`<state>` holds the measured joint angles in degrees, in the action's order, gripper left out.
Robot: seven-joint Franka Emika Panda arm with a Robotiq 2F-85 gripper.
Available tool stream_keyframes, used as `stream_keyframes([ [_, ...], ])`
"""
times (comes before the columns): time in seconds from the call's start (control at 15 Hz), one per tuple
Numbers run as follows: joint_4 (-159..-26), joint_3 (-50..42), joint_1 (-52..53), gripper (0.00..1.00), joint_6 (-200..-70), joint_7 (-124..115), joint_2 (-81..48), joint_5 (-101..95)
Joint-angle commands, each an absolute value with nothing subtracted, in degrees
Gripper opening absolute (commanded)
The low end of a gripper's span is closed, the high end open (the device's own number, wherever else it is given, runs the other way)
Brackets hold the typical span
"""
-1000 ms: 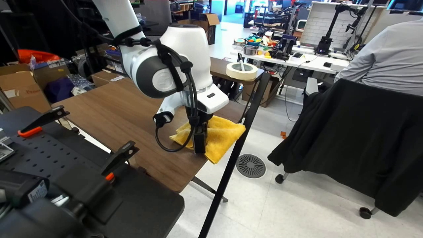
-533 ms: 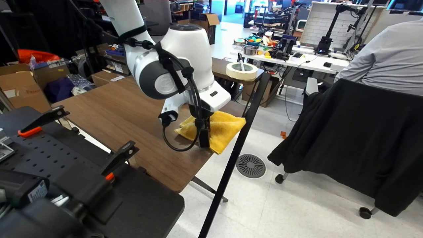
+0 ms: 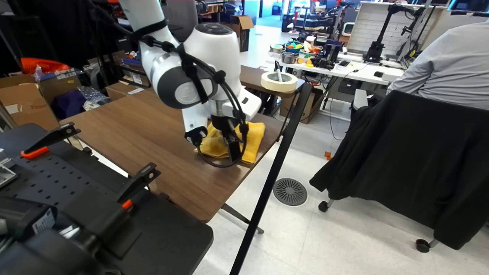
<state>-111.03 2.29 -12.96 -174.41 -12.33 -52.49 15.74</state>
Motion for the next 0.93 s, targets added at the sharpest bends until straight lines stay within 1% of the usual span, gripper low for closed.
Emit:
stream_keyframes([
  [0.0, -118.3, 3.5, -6.3, 1.0, -173.1, -11.7, -49.8, 14.6],
  [0.27, -125.0, 2.3, 4.9, 1.0, -172.9, -13.4, -47.3, 13.5],
  [0.47, -126.7, 1.8, 13.9, 1.0, -171.1, -15.3, -46.7, 12.5],
  [0.6, -125.2, 0.6, 21.2, 1.0, -167.7, -18.1, -47.0, 11.0],
  [0.73, -121.4, -0.9, 28.2, 1.0, -161.2, -22.1, -47.8, 8.9],
  [0.87, -117.0, -0.6, 31.7, 1.0, -156.1, -25.6, -49.0, 6.8],
])
